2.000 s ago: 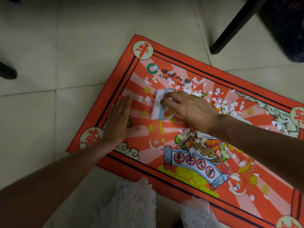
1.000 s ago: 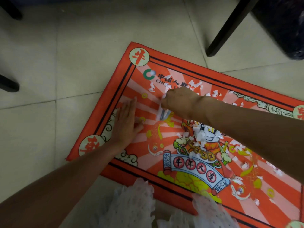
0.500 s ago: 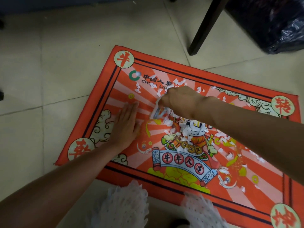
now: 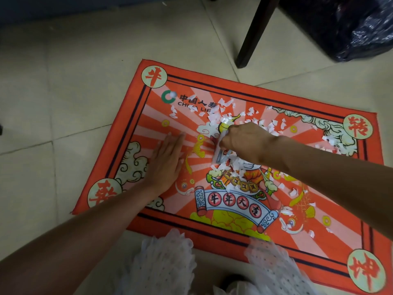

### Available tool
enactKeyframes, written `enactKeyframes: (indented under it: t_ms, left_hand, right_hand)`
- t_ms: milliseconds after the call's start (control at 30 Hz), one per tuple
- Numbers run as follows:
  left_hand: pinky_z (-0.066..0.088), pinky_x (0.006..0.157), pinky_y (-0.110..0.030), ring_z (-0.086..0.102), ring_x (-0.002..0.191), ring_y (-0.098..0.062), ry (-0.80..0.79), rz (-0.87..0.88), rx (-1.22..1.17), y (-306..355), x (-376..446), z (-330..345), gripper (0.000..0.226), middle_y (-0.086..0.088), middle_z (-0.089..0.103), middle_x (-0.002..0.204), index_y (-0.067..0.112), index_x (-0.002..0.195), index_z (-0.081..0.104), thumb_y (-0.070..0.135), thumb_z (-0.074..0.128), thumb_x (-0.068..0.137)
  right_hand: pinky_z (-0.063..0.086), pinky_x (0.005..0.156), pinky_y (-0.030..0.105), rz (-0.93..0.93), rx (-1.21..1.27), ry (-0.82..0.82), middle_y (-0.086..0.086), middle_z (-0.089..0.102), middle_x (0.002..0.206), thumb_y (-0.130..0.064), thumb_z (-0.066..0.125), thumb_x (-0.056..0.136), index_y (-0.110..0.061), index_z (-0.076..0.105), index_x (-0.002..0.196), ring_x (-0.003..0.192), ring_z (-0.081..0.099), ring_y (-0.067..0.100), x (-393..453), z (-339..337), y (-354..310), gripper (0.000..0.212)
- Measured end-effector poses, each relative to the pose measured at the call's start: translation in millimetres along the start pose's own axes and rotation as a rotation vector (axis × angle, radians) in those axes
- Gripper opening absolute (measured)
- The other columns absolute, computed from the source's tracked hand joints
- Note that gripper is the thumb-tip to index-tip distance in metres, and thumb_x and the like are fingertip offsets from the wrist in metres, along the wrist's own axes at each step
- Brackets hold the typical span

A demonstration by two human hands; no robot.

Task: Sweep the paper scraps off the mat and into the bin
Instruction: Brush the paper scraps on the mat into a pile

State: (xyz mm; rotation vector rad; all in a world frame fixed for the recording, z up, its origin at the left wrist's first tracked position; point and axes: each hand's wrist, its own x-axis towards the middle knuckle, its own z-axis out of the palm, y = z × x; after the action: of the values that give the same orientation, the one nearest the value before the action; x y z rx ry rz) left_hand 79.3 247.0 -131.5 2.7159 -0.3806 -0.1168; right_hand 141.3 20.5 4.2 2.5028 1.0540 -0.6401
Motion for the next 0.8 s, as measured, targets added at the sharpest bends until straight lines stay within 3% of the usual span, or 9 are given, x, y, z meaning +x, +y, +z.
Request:
enactKeyframes:
  t_ms: [133,233,333,433,567,667,800]
  left_hand:
    - [0.005,0.121,-0.042,-0.001,0.151,-0.023,-0.011,-0.002,0.003,-5,0,0,0.07,-0.003,0.017,0.163,0.018,0.157,0.006,0.025,0.046,0.101]
    - [0.004,0.122,-0.043,-0.006,0.151,-0.021,-0.011,-0.043,-0.026,-10,5,-1,0.071,-0.002,0.01,0.164,0.02,0.157,0.003,0.039,0.043,0.101]
    - [-0.001,0.121,-0.043,-0.01,0.151,-0.019,0.03,-0.125,-0.063,-17,12,-5,0.073,0.0,0.002,0.165,0.019,0.157,0.001,0.041,0.042,0.101]
    - [-0.001,0.121,-0.043,-0.005,0.152,-0.022,0.095,-0.163,-0.091,-26,17,-9,0.068,0.0,0.006,0.165,0.018,0.157,0.005,0.038,0.04,0.102]
    - [0.009,0.122,-0.051,0.003,0.152,-0.026,0.124,-0.211,-0.06,-44,30,-9,0.07,-0.005,0.012,0.164,0.013,0.157,0.008,0.04,0.036,0.098]
    - [0.01,0.122,-0.048,0.004,0.152,-0.026,0.134,-0.25,-0.087,-50,43,-5,0.073,-0.007,0.011,0.164,0.013,0.157,0.006,0.042,0.038,0.098]
    - [0.005,0.122,-0.041,0.0,0.152,-0.021,0.188,-0.301,-0.171,-48,59,-8,0.084,-0.005,0.005,0.165,0.015,0.157,0.002,0.049,0.049,0.096]
  right_hand:
    - [0.051,0.077,0.036,0.036,0.079,0.107,0.009,0.061,0.119,-0.001,0.049,0.091,-0.023,0.05,0.137,0.107,0.059,0.028,-5,-5,5,0.051]
    - [0.042,0.062,0.032,0.065,0.164,0.221,0.008,0.065,0.113,0.003,0.05,0.09,-0.027,0.048,0.139,0.094,0.061,0.027,4,-12,6,0.057]
    - [0.034,0.053,0.03,0.104,0.203,0.33,0.009,0.065,0.11,0.009,0.053,0.086,-0.029,0.034,0.147,0.082,0.055,0.026,19,-18,5,0.074]
    - [0.028,0.049,0.029,0.122,0.19,0.387,0.011,0.061,0.113,0.014,0.054,0.081,-0.028,0.02,0.154,0.084,0.048,0.028,38,-23,4,0.091]
    - [0.034,0.051,0.033,0.08,0.167,0.473,0.011,0.06,0.115,0.014,0.055,0.077,-0.028,0.012,0.155,0.098,0.054,0.032,70,-28,4,0.098]
    - [0.035,0.056,0.033,0.089,0.189,0.489,0.01,0.058,0.124,0.013,0.055,0.078,-0.026,0.018,0.154,0.105,0.055,0.034,99,-32,5,0.093]
    - [0.035,0.062,0.034,0.129,0.197,0.476,0.01,0.056,0.128,0.009,0.051,0.085,-0.019,0.037,0.144,0.109,0.056,0.035,136,-46,10,0.067]
